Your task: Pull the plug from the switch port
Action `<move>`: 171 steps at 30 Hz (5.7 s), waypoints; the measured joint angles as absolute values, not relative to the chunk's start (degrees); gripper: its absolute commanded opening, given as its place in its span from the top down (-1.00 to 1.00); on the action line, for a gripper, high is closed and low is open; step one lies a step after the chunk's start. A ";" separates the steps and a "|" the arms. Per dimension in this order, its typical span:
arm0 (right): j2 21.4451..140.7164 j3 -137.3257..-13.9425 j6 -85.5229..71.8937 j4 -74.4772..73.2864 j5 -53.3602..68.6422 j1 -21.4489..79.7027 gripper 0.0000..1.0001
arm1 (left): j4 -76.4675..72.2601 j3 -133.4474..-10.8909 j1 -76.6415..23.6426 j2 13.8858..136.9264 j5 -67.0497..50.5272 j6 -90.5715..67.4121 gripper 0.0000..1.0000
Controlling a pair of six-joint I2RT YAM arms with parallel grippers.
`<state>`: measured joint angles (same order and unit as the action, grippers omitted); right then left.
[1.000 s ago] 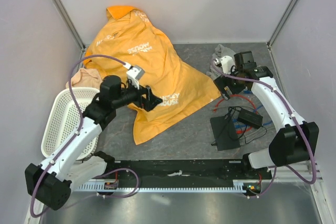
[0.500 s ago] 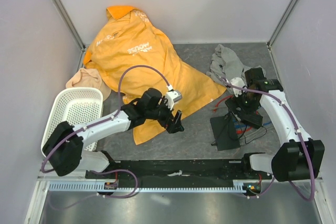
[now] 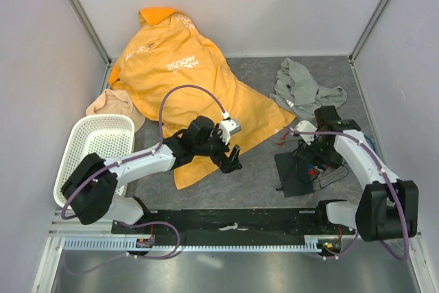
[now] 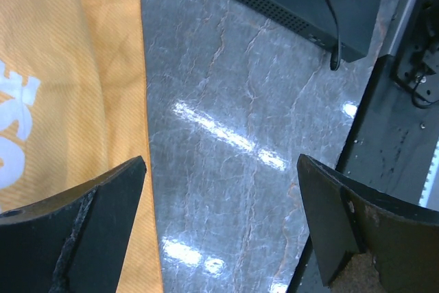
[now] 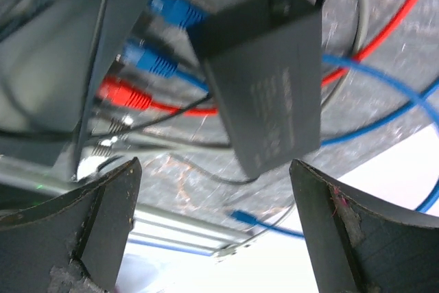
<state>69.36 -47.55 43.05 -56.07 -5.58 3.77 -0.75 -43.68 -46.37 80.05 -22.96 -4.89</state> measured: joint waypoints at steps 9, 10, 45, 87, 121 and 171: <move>73.84 -51.79 44.25 -53.87 -6.15 11.99 -0.96 | -0.12 -43.18 -44.82 80.12 -22.37 -3.57 -0.99; 73.63 -52.86 43.83 -54.33 -5.98 12.53 -0.96 | -0.19 -43.18 -44.56 80.23 -22.52 -3.57 -0.99; 72.55 -38.83 58.39 -53.65 -3.16 39.64 -0.96 | -0.10 -45.21 -32.05 83.15 -21.30 -13.06 -0.99; 97.30 -67.88 21.39 -29.10 -3.60 22.15 -0.47 | 4.19 -53.04 -32.82 101.51 -29.76 -7.55 0.97; 74.15 -59.90 14.90 -37.80 3.66 17.80 -0.70 | 15.07 -97.89 -28.36 110.56 -43.48 -14.87 -0.45; 88.33 -49.19 -2.79 -25.17 19.77 24.32 -0.90 | -5.28 -70.11 -36.12 118.91 -37.91 -33.10 -0.22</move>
